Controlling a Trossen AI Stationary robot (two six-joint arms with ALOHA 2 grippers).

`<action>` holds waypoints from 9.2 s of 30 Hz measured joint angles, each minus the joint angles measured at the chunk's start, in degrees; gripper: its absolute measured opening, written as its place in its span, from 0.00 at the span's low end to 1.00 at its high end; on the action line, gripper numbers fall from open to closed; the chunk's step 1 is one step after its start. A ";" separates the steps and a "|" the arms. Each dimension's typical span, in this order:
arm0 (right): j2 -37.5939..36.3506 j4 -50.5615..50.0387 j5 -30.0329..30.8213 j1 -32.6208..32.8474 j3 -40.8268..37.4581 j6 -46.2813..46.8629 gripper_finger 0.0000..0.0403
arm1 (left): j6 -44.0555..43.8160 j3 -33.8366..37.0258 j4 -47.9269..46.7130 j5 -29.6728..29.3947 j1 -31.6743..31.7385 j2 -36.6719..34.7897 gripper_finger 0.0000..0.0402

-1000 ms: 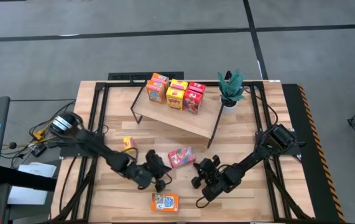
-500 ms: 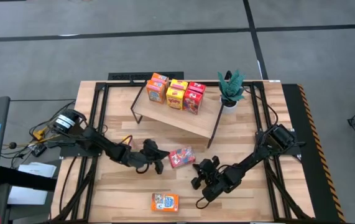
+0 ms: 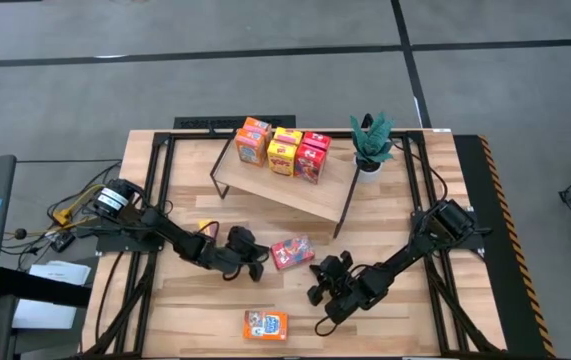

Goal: Stack cereal on shelf
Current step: Put red cereal box on the table

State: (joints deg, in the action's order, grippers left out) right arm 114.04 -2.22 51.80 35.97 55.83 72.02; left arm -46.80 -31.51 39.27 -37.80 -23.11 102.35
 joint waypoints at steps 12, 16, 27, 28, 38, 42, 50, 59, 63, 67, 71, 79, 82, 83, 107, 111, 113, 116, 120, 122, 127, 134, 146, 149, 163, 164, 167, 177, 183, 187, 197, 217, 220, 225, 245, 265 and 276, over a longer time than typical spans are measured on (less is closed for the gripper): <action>0.00 1.82 -0.78 0.07 0.02 -0.01 0.09 | 6.46 -0.07 9.07 -1.03 0.11 -1.45 0.00; 0.00 1.88 -0.80 0.02 0.02 -0.30 0.05 | 5.84 0.00 6.59 0.52 3.07 -0.92 0.00; 0.00 1.89 -0.89 0.04 0.02 -0.43 0.09 | 7.79 -0.05 10.12 4.14 2.37 -1.01 0.00; 0.00 1.88 -0.89 0.04 0.02 -0.45 0.09 | 7.81 -0.07 9.95 4.04 2.25 -1.03 0.00; -0.02 2.73 -1.15 0.04 0.02 -0.43 0.03 | 6.69 0.01 9.17 5.29 3.28 1.34 0.00; -0.02 3.38 -1.45 0.15 0.04 -0.43 0.05 | 4.69 -0.11 13.49 7.37 2.83 5.00 0.00; -0.05 4.37 -3.93 2.31 0.04 1.04 0.08 | -0.51 -0.11 10.74 4.05 0.86 5.86 0.00; -1.84 4.21 -2.09 4.83 0.05 2.03 0.03 | -3.90 -0.04 8.87 2.77 -1.69 5.88 0.00; -1.84 4.15 -1.78 3.86 0.02 3.80 0.11 | -3.62 -0.04 7.53 3.03 -2.59 5.99 0.00; -1.81 4.78 -1.81 2.31 0.02 4.08 0.18 | -3.83 -0.02 7.61 2.84 -2.95 5.99 0.00; -1.77 6.97 -2.19 1.19 0.02 -1.12 0.25 | -3.88 -0.04 7.63 2.82 -2.95 5.99 0.00; -4.22 8.73 -1.96 0.89 1.78 -10.45 0.36 | -4.82 -0.04 8.22 2.49 -2.93 5.99 0.00; -4.35 8.87 -1.89 0.35 3.92 -16.90 0.36 | -4.08 -0.60 9.39 2.43 -2.93 6.03 0.00; -3.99 8.89 -1.80 0.09 4.61 -18.32 0.35 | -3.70 -0.94 9.58 2.45 -2.91 6.05 0.00; -0.28 3.71 1.31 1.18 5.29 -12.32 0.04 | -4.66 -2.58 8.13 3.28 -2.95 6.05 0.00; -0.29 6.33 3.15 1.12 5.29 -12.52 0.02 | -4.74 -2.58 8.13 3.32 -2.95 6.05 0.00; -0.29 6.35 3.72 1.16 5.28 -12.56 0.04 | -4.75 -2.58 8.13 3.37 -2.95 6.05 0.00; -0.11 6.31 3.72 1.06 5.28 -12.56 0.07 | -4.77 -2.58 8.13 3.45 -2.95 6.03 0.00; 3.45 11.03 3.45 0.72 5.14 -12.70 0.07 | -4.87 -2.62 8.09 3.52 -2.94 6.03 0.00; 5.12 15.78 2.82 0.70 5.44 -12.52 0.05 | -5.06 -2.62 7.82 3.52 -2.93 5.99 0.00; 5.30 15.57 2.44 2.25 5.66 -12.51 0.03 | -4.93 -2.73 7.79 3.94 -2.93 5.99 0.00; 5.13 12.56 2.35 3.54 5.68 -8.81 0.07 | -5.70 -2.78 8.33 4.11 -2.93 5.99 0.00; 5.42 11.53 1.71 3.58 5.51 -8.63 0.05 | -7.11 -3.55 11.40 5.62 -3.04 6.03 0.00; 5.42 11.68 1.70 3.33 5.51 -8.59 0.08 | -6.17 -4.91 11.41 7.05 -3.02 6.03 0.00; -2.00 9.77 -0.89 3.39 5.55 -13.90 0.11 | -5.77 -5.92 11.19 8.68 -2.97 6.03 0.00; -2.98 9.16 -1.58 3.39 5.55 -14.71 0.13 | -6.23 -5.92 11.20 8.67 -2.97 6.03 0.00; -5.87 8.65 -6.00 3.54 5.55 -23.88 0.23 | -6.53 -5.92 11.21 9.14 -2.97 6.03 0.00; -16.89 0.24 -19.04 -2.07 5.60 -32.20 0.65 | -9.99 -5.92 11.23 11.12 -2.97 6.03 0.00; -17.34 -3.54 -21.96 -1.94 5.62 -24.93 0.68 | -12.66 -5.92 11.23 18.52 -3.35 6.03 0.00; -14.41 -2.26 -22.18 -0.45 5.81 -20.17 0.64 | -13.03 -5.92 10.99 18.80 -4.00 6.03 0.00; -6.70 0.25 -21.97 2.14 5.74 -11.24 0.51 | -16.14 -6.19 8.88 20.46 -4.30 5.84 0.00; -5.62 0.09 -26.71 -8.80 5.81 -17.07 0.04 | -15.99 -9.97 7.63 22.41 -4.25 6.03 0.00; -8.77 -5.15 -26.54 -8.10 5.80 -17.17 0.08 | -15.88 -9.97 7.65 22.58 -4.26 6.03 0.00; -17.49 -14.42 -26.31 -6.31 5.81 -16.63 0.24 | -14.64 -9.97 7.61 22.98 -4.35 6.03 0.00; -4.66 -24.30 -26.40 -5.42 25.86 -24.97 0.71 | -13.84 -9.99 6.32 22.47 -4.42 6.03 0.00; 4.52 -35.67 -30.18 -8.47 37.86 -22.55 0.71 | -12.42 -9.99 6.21 22.14 -5.03 5.99 0.00; 6.95 -35.13 -33.94 -8.79 37.94 -22.36 0.70 | -12.38 -9.99 6.21 22.36 -5.07 5.99 0.00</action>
State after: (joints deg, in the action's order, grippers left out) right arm 120.99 -37.35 17.86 27.18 93.78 49.66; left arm -59.18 -41.50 45.48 -15.45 -28.18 108.33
